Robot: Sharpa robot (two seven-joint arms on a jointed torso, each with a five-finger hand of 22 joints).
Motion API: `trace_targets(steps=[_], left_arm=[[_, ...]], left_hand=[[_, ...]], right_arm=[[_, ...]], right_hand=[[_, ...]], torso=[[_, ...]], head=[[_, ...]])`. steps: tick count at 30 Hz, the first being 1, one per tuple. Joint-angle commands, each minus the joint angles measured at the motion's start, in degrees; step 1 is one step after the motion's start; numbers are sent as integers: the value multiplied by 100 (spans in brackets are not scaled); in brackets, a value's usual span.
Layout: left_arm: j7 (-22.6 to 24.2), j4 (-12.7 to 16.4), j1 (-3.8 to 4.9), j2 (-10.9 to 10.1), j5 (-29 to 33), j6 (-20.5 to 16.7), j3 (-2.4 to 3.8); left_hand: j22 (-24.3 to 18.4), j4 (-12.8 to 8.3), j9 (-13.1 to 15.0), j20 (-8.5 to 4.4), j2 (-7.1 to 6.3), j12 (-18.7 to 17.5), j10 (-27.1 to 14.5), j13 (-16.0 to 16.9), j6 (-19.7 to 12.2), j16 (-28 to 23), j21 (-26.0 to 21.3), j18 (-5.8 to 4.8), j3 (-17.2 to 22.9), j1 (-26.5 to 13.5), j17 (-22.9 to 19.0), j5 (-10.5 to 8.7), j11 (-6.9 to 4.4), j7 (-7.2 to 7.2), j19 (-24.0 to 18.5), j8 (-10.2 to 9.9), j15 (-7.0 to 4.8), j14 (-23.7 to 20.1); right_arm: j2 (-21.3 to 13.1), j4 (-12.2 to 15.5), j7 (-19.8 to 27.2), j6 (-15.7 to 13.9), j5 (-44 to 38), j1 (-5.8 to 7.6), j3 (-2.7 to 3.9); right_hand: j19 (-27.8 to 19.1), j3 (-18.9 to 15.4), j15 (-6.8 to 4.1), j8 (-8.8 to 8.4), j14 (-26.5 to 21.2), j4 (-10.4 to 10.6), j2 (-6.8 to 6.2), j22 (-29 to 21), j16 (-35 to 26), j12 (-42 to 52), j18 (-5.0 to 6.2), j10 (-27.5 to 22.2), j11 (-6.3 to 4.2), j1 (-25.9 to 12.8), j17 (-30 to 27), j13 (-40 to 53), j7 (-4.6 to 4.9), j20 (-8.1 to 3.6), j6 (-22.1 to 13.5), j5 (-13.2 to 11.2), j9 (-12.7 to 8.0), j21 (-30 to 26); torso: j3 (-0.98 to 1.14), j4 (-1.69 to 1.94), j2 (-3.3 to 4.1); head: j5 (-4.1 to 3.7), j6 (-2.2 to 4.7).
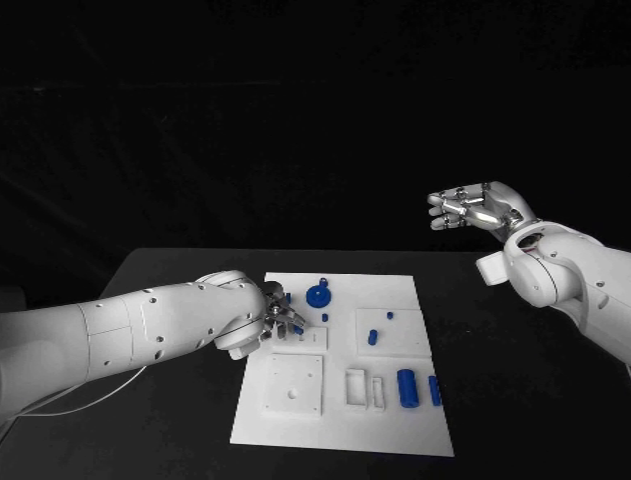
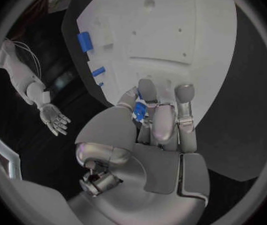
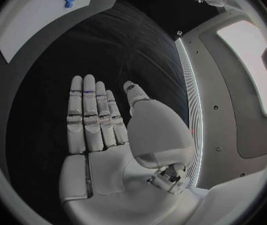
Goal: Assemble the parts on the task board
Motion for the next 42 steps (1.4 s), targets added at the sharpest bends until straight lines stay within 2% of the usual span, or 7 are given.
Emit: trace_targets(steps=[1,3,6,10,20,25,42], left_arm=[[73,-25,-50,39,-438,-49,3],[83,-33,-75,51,-506,-64,3],[104,-27,-107,60,-607,-132,3],[128,-12,-125,64,-693,-191,4],[220,24,-139,53,-823,-250,4],[242,38,-141,56,-803,-189,5],[243,48,-145,52,-640,68,6]], left_hand=[[108,-406,157,21,3,-33,44,71,539,23,-99,136,383,69,-15,-6,9,-504,82,-93,21,9],[173,-406,175,25,4,-43,52,85,556,25,-140,143,386,67,-22,-14,8,-503,105,-133,20,4],[200,-402,192,25,6,-39,55,93,553,28,-134,142,385,68,-24,-16,6,-503,126,-133,19,8],[224,-394,200,25,12,-31,59,103,552,37,-135,142,383,68,-19,-54,6,-505,143,-138,18,11],[412,-347,231,46,17,-42,37,143,551,39,-353,164,342,119,-74,-99,10,-497,198,-198,20,-3],[435,-354,225,47,16,-44,38,141,551,37,-371,161,350,121,-77,-100,10,-497,205,-202,21,-2],[552,-449,191,35,19,-54,21,132,545,14,-552,141,406,104,-100,-52,17,-486,233,-214,25,-6]], right_arm=[[35,38,257,303,-98,3,3],[48,54,243,401,-177,2,3],[63,70,220,500,-253,0,2],[72,72,205,537,-286,-1,2],[85,29,146,613,-383,-19,1],[109,9,124,672,-446,-47,1],[141,-26,45,770,-573,-105,0]], right_hand=[[124,163,-54,-9,190,48,-13,-8,-22,-39,31,134,-40,42,-109,-5,-29,-51,111,11,-5,39],[165,333,-60,-9,267,106,-74,-17,-28,-37,-1,152,-42,19,-281,-5,-29,-81,120,-6,-5,4],[185,639,-52,-4,300,196,-219,-15,-20,-38,-21,127,-29,-50,-548,-5,-29,-83,111,-30,-2,-93],[184,654,-45,-11,287,206,-228,-17,-27,-37,-23,124,-27,-69,-528,-5,-18,-83,103,-45,-5,-98],[167,627,-33,-9,263,232,-239,-17,-27,-36,-28,101,-16,-118,-527,-4,-6,-73,62,-84,-4,-108],[162,608,-30,-9,256,239,-222,-17,-26,-35,-28,97,-16,-125,-526,-3,-12,-70,86,-100,-4,-108],[139,568,-22,-10,223,200,-193,-16,-27,-37,-26,68,-9,-65,-527,-4,-9,-62,82,-190,-4,-109]], torso=[[-9,-16,16],[0,-22,7],[-5,-19,10],[-9,-8,8],[-7,-20,10],[2,-20,13],[3,-22,13]], head=[[-1,-9],[-14,-8],[-30,1],[-27,-14],[-40,-32],[-39,-37],[-60,-59]])
